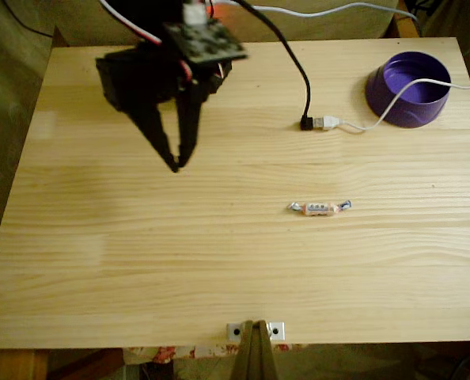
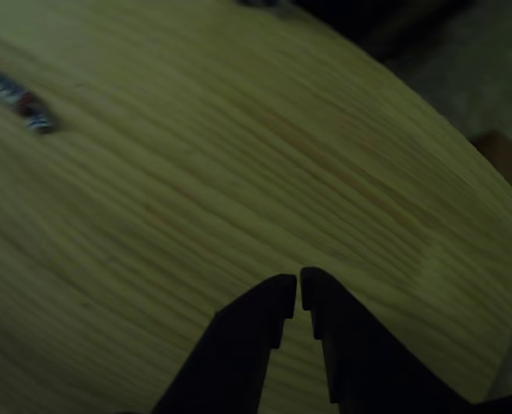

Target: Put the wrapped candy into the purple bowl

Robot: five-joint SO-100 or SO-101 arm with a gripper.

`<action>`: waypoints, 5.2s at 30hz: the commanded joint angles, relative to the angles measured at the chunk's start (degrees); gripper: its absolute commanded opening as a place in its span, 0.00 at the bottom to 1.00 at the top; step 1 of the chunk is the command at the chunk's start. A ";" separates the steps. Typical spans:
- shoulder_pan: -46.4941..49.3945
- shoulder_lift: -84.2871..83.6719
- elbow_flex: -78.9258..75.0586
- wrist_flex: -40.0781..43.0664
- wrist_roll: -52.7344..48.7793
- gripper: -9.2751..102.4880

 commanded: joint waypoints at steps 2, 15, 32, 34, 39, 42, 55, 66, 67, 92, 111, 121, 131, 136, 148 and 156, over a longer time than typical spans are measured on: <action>-8.17 -10.02 -13.10 1.49 1.85 0.08; -22.50 -33.13 -22.85 1.93 -0.70 0.08; -29.00 -61.17 -47.99 3.16 -6.59 0.08; -29.97 -63.37 -50.19 3.34 -6.68 0.08; -32.17 -66.80 -53.96 5.10 -6.24 0.10; -32.96 -67.85 -54.84 6.77 -5.98 0.18; -32.78 -70.14 -55.99 5.27 -5.54 0.28; -30.06 -74.79 -57.66 2.81 -7.47 0.28; -29.71 -75.06 -57.66 2.64 -7.65 0.28; -29.53 -79.19 -57.30 0.09 -6.94 0.24; -31.55 -74.36 -58.18 3.87 0.53 0.07; -37.00 -54.58 -62.93 8.61 21.45 0.07; -54.76 -44.65 -62.84 10.99 24.17 0.07; -63.81 -47.46 -60.91 7.12 22.76 0.08; -68.99 -65.92 -67.24 2.64 22.76 0.08; -71.37 -67.59 -63.81 1.23 25.58 0.09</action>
